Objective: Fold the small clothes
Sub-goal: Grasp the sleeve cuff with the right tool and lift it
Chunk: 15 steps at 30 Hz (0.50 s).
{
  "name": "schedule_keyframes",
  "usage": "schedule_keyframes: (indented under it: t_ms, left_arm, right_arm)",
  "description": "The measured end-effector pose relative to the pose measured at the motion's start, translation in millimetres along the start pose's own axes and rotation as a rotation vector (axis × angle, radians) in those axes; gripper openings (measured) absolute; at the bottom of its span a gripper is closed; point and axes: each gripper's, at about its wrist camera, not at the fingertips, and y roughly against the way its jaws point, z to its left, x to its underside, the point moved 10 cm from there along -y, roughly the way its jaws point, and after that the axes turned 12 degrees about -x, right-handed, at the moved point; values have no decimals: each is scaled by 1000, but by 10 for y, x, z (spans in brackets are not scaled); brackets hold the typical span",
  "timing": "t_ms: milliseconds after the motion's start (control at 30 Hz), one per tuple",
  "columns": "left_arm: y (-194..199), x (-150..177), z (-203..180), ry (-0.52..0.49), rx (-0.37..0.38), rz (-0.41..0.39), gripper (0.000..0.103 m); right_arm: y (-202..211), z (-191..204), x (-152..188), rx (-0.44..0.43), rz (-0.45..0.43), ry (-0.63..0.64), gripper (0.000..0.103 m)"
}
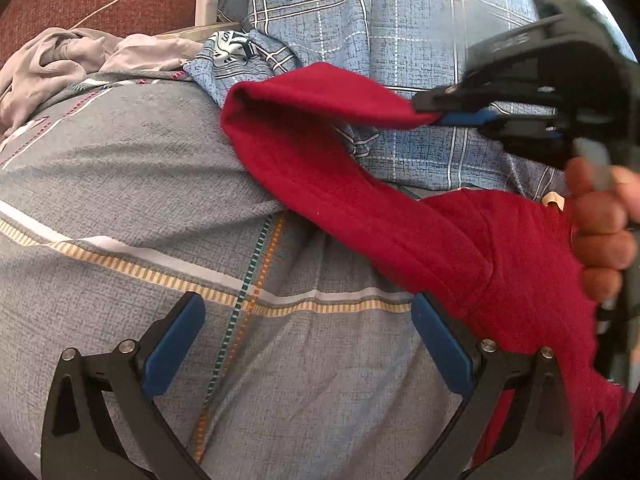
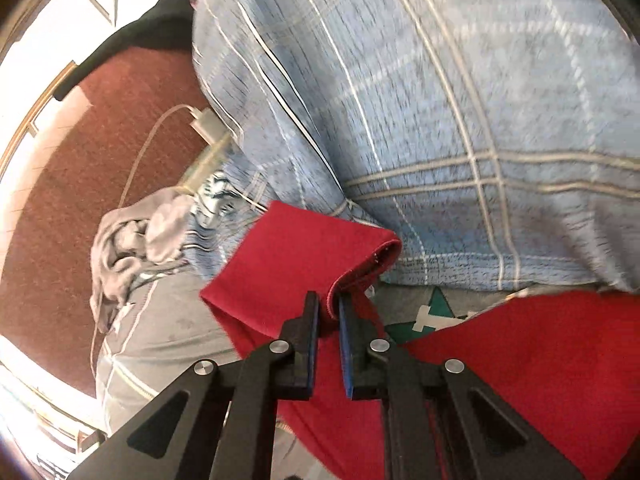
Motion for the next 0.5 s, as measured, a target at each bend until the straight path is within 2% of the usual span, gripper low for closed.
schedule_keyframes:
  t_ms: [500]
  left_arm:
    - [6,5,25,1,-2,-3,103]
  right_arm:
    - [646,223,-11,65,-58,57,8]
